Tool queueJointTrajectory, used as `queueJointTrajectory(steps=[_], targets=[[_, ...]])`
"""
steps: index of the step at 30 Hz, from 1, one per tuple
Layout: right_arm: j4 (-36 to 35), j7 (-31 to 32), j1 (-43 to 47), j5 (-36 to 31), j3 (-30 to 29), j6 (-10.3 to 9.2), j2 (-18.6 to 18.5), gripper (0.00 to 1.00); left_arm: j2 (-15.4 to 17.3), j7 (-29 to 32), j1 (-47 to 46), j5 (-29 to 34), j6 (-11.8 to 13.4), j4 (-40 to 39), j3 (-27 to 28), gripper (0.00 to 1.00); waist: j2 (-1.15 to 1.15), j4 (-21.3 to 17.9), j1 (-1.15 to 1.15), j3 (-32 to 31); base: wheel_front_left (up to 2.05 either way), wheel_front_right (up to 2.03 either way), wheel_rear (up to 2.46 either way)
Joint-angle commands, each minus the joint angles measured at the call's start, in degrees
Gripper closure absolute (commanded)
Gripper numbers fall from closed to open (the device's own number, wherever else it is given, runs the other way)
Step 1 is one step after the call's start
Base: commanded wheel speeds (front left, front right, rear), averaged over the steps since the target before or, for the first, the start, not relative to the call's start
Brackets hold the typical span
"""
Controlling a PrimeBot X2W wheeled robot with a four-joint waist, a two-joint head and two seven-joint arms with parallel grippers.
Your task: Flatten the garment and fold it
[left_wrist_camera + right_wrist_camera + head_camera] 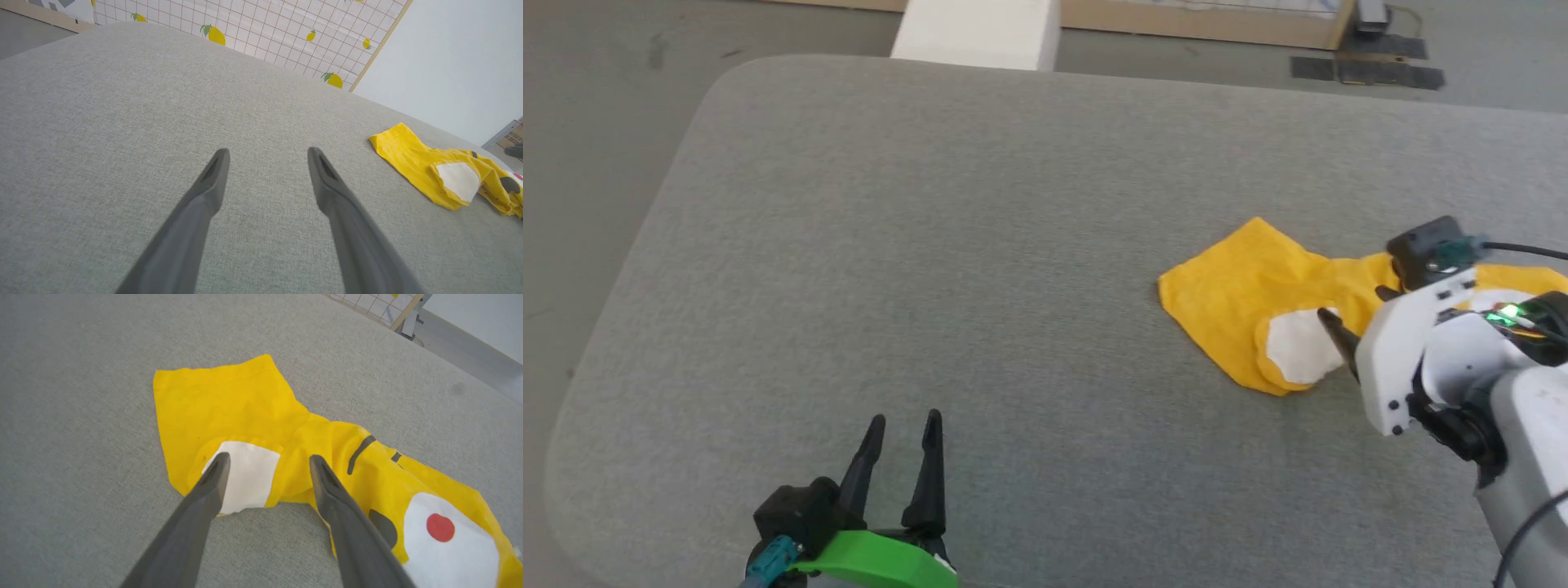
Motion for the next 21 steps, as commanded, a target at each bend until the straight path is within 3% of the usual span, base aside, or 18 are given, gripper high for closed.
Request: queueJointTrajectory(steps=[1,8,13,14,15,16,17,21], targets=[[1.89,0.54,-1.81,0.14,1.80,-0.09,-0.43,0.00,-0.11,-0.20,-1.13,-0.22,0.07,0.40,-0.39,0.00,0.00,2.41,0.00,-0.02,0.00,0.00,0.00],[14.13,3.06,-5.57,0.84,8.80,-0.09,0.99,0.00,-0.11,-0.21,-1.23,0.03,-0.04,1.43,-1.47,0.00,0.00,6.25,0.00,-0.58,0.00,0.00,0.00],[21.72,1.48,-6.48,-0.19,10.75,-0.09,1.73,0.00,-0.12,-0.21,-1.56,0.57,-0.28,1.58,-2.09,0.00,0.00,7.35,0.00,-0.78,0.00,0.00,0.00],[23.17,0.37,-6.65,-0.74,10.71,-0.09,1.69,0.11,-0.12,-0.21,-1.66,0.52,-0.28,1.53,-2.23,0.00,0.00,7.45,0.00,-0.79,0.00,0.00,0.00],[24.19,-0.71,-6.83,-1.21,10.59,-0.09,1.60,0.64,-0.12,-0.21,-1.72,0.48,-0.30,1.49,-2.35,0.00,0.00,7.50,0.00,-0.80,0.00,0.00,0.00],[25.15,-1.93,-7.04,-1.63,10.27,-0.09,1.52,0.78,-0.12,-0.21,-1.76,0.46,-0.34,1.47,-2.48,0.00,0.00,7.49,0.00,-0.83,0.00,0.00,0.00],[26.16,-3.32,-7.27,-1.96,9.95,-0.09,1.54,1.00,-0.12,-0.21,-1.77,0.46,-0.37,1.50,-2.57,0.00,0.00,7.42,0.00,-0.91,0.00,0.00,0.00],[27.13,-8.21,-8.85,-1.16,9.70,-0.09,2.28,1.00,-0.12,-0.21,-1.26,0.49,-0.19,1.62,-2.27,0.00,0.00,6.41,0.00,-1.76,0.00,0.00,0.00]])
